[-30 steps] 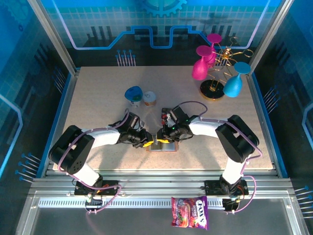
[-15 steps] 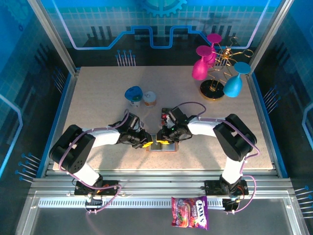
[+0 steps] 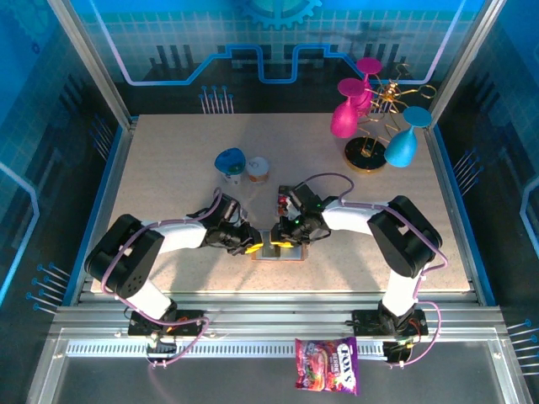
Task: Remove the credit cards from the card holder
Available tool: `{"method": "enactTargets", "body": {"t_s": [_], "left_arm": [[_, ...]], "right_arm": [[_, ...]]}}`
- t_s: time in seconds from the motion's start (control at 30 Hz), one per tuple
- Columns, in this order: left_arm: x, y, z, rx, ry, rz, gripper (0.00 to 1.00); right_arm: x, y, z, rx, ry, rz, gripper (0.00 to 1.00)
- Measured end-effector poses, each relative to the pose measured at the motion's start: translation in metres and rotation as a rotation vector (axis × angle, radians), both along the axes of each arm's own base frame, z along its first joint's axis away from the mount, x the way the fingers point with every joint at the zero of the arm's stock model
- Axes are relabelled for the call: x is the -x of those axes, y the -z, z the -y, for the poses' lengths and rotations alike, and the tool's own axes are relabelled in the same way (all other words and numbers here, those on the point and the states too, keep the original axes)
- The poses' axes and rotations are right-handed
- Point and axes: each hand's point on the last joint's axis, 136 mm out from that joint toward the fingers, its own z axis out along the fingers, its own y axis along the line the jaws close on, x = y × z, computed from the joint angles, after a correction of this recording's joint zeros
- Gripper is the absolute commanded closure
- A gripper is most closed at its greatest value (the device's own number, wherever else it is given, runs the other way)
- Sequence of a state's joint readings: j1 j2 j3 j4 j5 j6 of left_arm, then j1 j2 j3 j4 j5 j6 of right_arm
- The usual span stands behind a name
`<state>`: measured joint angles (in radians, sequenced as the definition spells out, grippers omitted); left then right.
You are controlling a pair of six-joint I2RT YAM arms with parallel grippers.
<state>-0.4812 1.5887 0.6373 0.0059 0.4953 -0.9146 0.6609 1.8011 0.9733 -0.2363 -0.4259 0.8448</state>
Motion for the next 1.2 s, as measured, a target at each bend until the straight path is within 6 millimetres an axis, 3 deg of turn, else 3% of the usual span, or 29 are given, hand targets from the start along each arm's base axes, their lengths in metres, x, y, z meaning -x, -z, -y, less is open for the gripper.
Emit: {"method": "enactTargets", "body": {"t_s": [0.6, 0.87, 1.03, 1.2], "left_arm": [[0.001, -0.001, -0.001, -0.003, -0.001, -0.004, 0.81], [-0.008, -0.016, 0.003, 0.003, 0.010, 0.022, 0.85], [-0.013, -0.022, 0.006, 0.007, 0.020, 0.042, 0.88], [-0.011, -0.017, 0.005, -0.013, 0.037, 0.025, 0.90]], "right_arm": [[0.000, 0.000, 0.000, 0.003, -0.009, 0.003, 0.68], [-0.002, -0.010, 0.000, -0.014, -0.006, 0.030, 0.68], [-0.003, -0.020, 0.004, -0.041, 0.008, 0.063, 0.68], [0.001, -0.014, 0.011, -0.033, 0.018, 0.050, 0.68]]}}
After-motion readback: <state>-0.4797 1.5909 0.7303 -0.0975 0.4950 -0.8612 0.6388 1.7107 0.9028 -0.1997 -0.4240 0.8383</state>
